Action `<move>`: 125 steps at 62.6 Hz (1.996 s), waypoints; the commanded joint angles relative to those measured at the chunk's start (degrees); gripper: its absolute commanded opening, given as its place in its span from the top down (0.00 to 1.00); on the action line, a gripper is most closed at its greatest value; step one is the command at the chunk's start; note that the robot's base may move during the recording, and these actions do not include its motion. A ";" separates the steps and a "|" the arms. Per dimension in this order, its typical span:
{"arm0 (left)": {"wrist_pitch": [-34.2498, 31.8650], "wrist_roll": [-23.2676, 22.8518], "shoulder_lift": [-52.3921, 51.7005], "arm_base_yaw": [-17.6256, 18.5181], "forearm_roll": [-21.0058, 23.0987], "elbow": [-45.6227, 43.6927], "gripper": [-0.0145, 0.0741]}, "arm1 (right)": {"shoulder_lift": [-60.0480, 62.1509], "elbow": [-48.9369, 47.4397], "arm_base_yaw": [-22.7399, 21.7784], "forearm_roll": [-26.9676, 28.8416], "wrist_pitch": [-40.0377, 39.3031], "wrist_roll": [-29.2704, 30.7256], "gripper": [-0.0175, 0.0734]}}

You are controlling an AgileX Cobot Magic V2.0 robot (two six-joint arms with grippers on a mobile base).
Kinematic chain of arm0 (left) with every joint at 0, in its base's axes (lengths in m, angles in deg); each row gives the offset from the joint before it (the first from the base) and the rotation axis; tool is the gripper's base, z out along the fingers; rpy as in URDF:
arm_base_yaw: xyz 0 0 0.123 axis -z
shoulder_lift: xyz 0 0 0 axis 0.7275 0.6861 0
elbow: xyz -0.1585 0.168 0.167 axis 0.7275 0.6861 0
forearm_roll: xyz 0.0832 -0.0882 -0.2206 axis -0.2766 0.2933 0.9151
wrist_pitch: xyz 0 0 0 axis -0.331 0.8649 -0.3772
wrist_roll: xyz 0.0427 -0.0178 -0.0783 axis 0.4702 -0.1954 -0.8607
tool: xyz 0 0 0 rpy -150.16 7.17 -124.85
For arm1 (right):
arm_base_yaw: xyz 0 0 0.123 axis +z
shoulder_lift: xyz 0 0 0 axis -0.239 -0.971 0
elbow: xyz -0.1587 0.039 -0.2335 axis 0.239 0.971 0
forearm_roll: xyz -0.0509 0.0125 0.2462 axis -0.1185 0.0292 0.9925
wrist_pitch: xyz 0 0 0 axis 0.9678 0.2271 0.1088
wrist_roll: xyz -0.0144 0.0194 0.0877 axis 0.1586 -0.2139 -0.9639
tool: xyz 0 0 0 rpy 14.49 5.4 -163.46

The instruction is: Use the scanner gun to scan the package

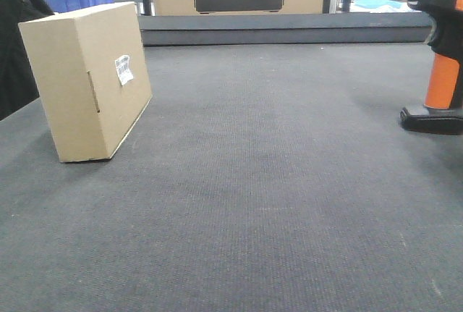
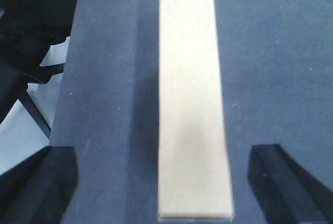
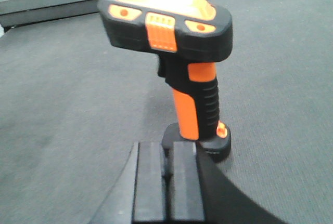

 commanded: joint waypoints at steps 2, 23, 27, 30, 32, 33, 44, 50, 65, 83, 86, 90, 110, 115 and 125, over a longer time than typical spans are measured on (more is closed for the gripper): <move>-2.60 -0.60 -4.31 0.34 -0.25 5.74 0.38 | 4.74 0.10 -0.10 -0.41 5.70 -0.09 0.99; -22.84 -7.54 -20.44 -1.71 0.25 28.07 0.96 | 13.78 0.10 -0.10 -0.41 18.25 -0.09 0.99; -26.99 -8.09 -23.62 -3.57 0.65 31.89 0.96 | 14.04 0.10 -0.10 -0.41 19.67 -0.09 0.99; -28.16 -8.09 -25.91 -5.20 0.79 34.42 0.96 | 14.14 0.10 -0.10 -0.41 20.84 -0.09 0.99; -28.50 -8.09 -27.56 -6.51 0.79 36.15 0.96 | 14.14 0.10 -0.10 -0.41 21.43 -0.09 0.99; -28.83 -8.09 -28.21 -7.09 0.79 37.22 0.96 | 14.14 0.10 -0.10 -0.41 21.43 -0.09 0.99; -39.03 -3.52 -38.43 -14.13 0.92 47.52 0.96 | 14.14 0.10 -0.10 -4.02 20.80 -0.09 0.99; -43.25 -2.00 -43.61 -14.79 0.92 52.78 0.96 | 14.29 0.13 -0.10 -6.80 20.95 -0.09 0.99; -41.13 -1.50 -57.88 -14.79 0.92 60.10 0.96 | 22.48 0.23 -0.10 -8.87 22.64 -0.09 0.99; -34.44 -1.50 -72.30 -14.79 -6.43 62.92 0.96 | 35.68 0.23 -0.10 -8.38 30.97 -0.09 0.99; -34.44 -1.50 -74.17 -14.79 -6.43 62.92 0.96 | 37.55 0.23 -0.10 -8.38 30.85 -0.09 0.99; -34.44 -1.50 -76.16 -14.79 -6.01 62.92 0.96 | 39.67 0.23 -0.10 -8.38 30.85 -0.09 0.99; -34.44 -1.50 -80.58 -14.79 -6.23 62.92 0.96 | 42.03 0.23 -0.10 -8.38 30.50 -0.09 0.99; -34.44 -1.50 -80.58 -14.79 -6.23 62.92 0.96 | 42.03 0.23 -0.10 -8.38 30.50 -0.09 0.99; -34.44 -1.50 -80.71 -14.79 -6.23 62.92 0.96 | 42.03 0.23 -0.10 -8.38 30.50 -0.09 0.99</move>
